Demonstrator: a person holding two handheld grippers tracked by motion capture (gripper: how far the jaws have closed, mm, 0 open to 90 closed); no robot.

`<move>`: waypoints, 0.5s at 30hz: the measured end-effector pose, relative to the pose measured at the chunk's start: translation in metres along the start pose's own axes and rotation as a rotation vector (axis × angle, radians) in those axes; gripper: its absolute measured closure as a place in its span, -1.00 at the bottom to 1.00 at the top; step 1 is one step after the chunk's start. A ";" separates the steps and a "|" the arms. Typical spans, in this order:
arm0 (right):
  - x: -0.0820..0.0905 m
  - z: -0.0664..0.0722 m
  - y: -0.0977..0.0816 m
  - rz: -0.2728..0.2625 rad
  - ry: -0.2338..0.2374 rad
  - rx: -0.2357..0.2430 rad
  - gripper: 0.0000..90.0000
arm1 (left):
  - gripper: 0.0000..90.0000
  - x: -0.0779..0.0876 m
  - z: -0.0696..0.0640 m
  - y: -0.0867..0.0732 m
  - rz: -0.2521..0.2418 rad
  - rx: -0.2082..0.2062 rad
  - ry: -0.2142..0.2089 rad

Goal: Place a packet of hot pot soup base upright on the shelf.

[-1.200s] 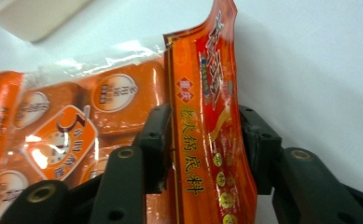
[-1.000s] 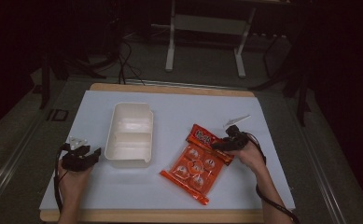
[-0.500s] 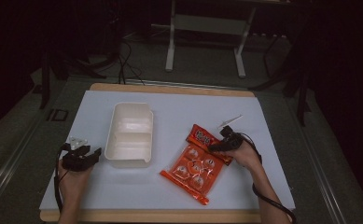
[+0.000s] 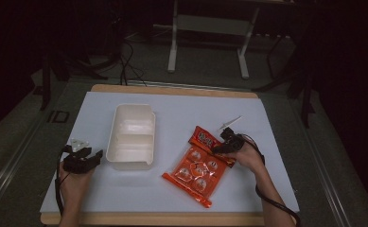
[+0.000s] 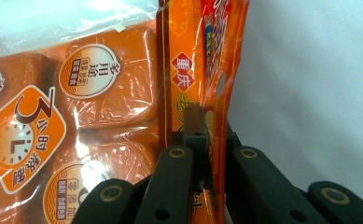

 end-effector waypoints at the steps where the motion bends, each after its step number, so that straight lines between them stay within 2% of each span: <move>1: 0.000 0.001 0.000 0.007 -0.005 0.004 1.00 | 0.17 0.000 0.000 0.000 0.000 0.000 0.000; 6: 0.002 0.002 0.001 0.016 -0.025 0.015 1.00 | 0.17 0.000 0.000 0.000 0.001 -0.001 0.003; 9: 0.002 0.002 0.001 0.016 -0.029 -0.002 1.00 | 0.17 0.000 0.000 0.000 -0.002 0.000 0.006; 11: 0.005 0.002 0.003 -0.002 -0.030 -0.027 1.00 | 0.17 0.000 0.001 0.001 -0.008 0.005 0.009; 15: 0.009 0.004 0.005 -0.006 -0.043 -0.030 1.00 | 0.17 0.000 0.001 0.001 -0.007 0.005 0.009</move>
Point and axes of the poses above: each handheld gripper's, and its own axes: x roughly backward along the jaws, y roughly out of its top, z roughly to its left, the point moved 10 cm from there along -x, roughly forward along the jaws
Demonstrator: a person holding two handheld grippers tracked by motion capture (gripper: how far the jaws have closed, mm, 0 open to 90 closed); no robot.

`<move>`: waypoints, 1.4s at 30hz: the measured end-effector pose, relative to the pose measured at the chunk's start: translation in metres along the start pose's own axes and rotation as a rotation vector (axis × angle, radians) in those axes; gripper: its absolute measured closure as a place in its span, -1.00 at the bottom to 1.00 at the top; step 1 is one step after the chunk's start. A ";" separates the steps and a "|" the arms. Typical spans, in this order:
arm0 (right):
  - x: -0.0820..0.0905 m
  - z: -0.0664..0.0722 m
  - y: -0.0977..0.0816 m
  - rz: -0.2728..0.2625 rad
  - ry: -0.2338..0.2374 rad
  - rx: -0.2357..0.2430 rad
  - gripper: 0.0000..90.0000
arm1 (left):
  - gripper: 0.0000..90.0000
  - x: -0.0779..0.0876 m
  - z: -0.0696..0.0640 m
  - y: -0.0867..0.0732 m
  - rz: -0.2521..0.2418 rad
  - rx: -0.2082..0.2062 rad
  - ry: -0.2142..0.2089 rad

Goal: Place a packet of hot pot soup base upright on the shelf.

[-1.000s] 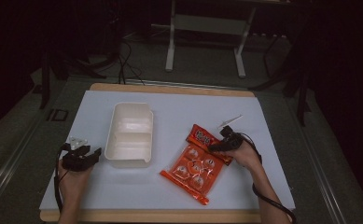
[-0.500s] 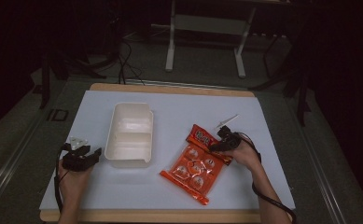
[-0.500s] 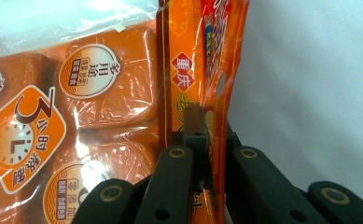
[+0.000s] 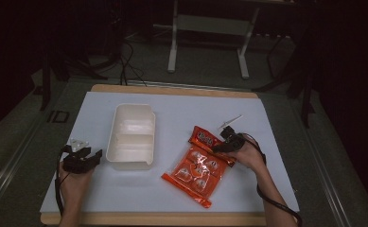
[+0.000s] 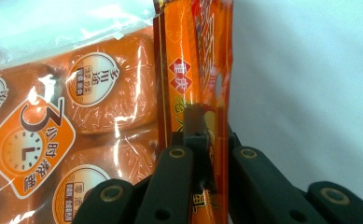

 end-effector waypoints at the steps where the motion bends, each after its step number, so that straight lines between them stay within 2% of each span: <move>1: 0.000 0.000 0.000 0.000 -0.002 -0.001 1.00 | 0.17 0.000 0.000 0.000 0.000 -0.001 0.000; 15: 0.017 0.007 0.008 -0.040 0.000 0.009 1.00 | 0.18 0.001 0.002 0.001 -0.006 0.001 0.006; 26: 0.036 0.017 0.020 -0.079 -0.011 0.048 1.00 | 0.18 0.002 0.002 0.001 -0.006 0.000 0.007; 34: 0.052 0.025 0.040 -0.120 -0.014 0.067 1.00 | 0.18 0.002 0.002 0.001 -0.008 0.002 0.007; 42: 0.071 0.024 0.055 -0.163 -0.045 0.069 1.00 | 0.18 0.002 0.003 0.001 -0.008 0.003 0.007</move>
Point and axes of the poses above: each handheld gripper's, and its own axes: x roughly backward along the jaws, y roughly out of its top, z roughly to its left, the point moved 10 cm from there along -x, roughly forward along the jaws
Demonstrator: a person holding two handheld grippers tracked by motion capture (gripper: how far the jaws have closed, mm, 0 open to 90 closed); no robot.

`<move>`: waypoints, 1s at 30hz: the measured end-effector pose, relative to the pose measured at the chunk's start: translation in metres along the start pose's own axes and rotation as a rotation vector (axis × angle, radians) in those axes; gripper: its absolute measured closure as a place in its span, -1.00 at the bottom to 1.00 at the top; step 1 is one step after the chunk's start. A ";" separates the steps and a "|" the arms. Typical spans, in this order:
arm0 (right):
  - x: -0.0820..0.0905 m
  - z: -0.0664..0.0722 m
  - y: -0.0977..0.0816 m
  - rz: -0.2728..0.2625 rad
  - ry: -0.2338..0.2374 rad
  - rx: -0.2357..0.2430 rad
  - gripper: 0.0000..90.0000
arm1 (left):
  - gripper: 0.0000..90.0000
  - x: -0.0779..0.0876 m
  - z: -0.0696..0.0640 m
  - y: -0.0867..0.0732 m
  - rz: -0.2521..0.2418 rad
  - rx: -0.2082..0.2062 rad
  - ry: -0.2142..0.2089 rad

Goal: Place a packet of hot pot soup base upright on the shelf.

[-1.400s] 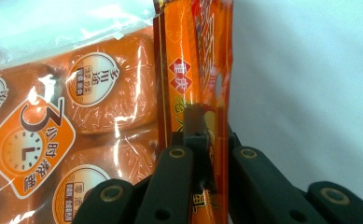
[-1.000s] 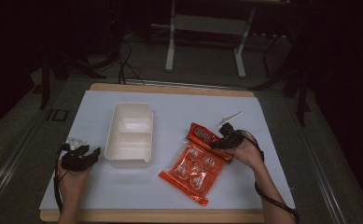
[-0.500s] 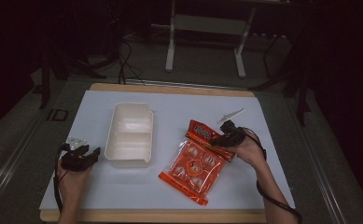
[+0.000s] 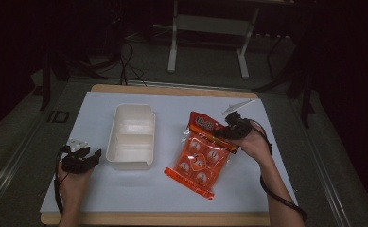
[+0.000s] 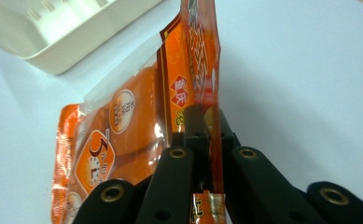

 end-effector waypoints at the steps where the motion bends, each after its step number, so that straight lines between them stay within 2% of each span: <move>1: 0.001 -0.001 0.001 -0.005 -0.004 -0.001 1.00 | 0.18 0.000 0.000 0.000 0.000 -0.001 0.001; 11: 0.020 -0.010 0.012 -0.050 -0.042 -0.016 1.00 | 0.18 0.000 0.000 0.000 -0.001 0.000 0.001; 22: 0.036 -0.012 0.025 -0.083 -0.059 -0.032 1.00 | 0.18 0.001 0.001 0.000 -0.006 0.005 0.004; 26: 0.039 -0.010 0.026 -0.079 -0.054 -0.030 1.00 | 0.18 0.000 0.000 0.000 -0.004 0.005 0.002; 30: 0.038 -0.003 0.026 -0.063 -0.026 -0.024 1.00 | 0.18 0.001 0.000 0.000 -0.005 0.006 0.003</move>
Point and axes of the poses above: each handheld gripper's, and its own axes: x roughly backward along the jaws, y roughly out of its top, z roughly to its left, the point moved 10 cm from there along -x, roughly forward along the jaws
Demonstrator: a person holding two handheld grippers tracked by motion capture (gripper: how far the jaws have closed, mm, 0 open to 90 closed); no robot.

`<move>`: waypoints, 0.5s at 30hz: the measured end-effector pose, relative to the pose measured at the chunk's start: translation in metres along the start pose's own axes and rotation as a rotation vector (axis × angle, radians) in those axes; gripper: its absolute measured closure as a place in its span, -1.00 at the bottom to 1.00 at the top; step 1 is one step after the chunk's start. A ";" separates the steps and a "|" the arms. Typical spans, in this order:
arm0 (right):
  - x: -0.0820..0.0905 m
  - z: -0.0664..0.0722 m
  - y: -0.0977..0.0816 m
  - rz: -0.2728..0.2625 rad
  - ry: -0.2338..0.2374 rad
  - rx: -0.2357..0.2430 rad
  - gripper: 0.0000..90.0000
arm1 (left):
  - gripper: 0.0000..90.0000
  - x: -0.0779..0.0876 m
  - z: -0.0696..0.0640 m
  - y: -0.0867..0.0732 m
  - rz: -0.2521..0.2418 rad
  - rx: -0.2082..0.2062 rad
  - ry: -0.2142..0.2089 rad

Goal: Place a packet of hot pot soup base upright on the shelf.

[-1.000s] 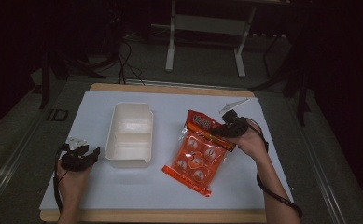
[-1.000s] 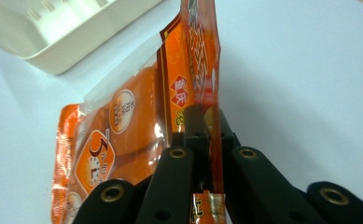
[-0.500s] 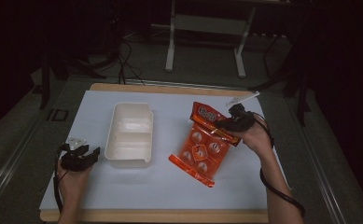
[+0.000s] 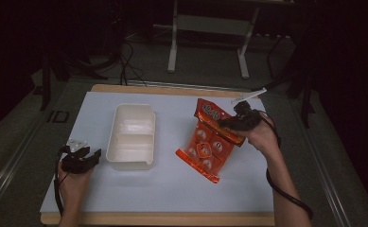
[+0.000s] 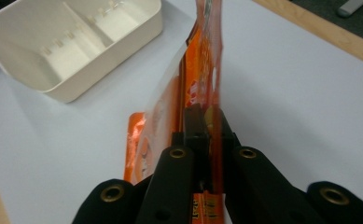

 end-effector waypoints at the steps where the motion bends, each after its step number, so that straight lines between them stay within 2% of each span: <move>1: 0.000 0.001 0.000 0.004 0.004 0.002 1.00 | 0.18 0.000 0.000 0.000 -0.001 0.001 0.001; 11: 0.003 0.013 0.001 0.079 0.066 -0.002 0.99 | 0.18 0.000 0.000 0.000 -0.002 0.001 0.002; 15: 0.002 0.015 0.001 0.105 0.076 -0.003 0.98 | 0.18 0.000 -0.001 0.000 -0.001 0.002 0.001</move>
Point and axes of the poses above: each handheld gripper's, and its own axes: x roughly backward along the jaws, y roughly out of its top, z roughly to its left, the point moved 10 cm from there along -x, roughly forward along the jaws
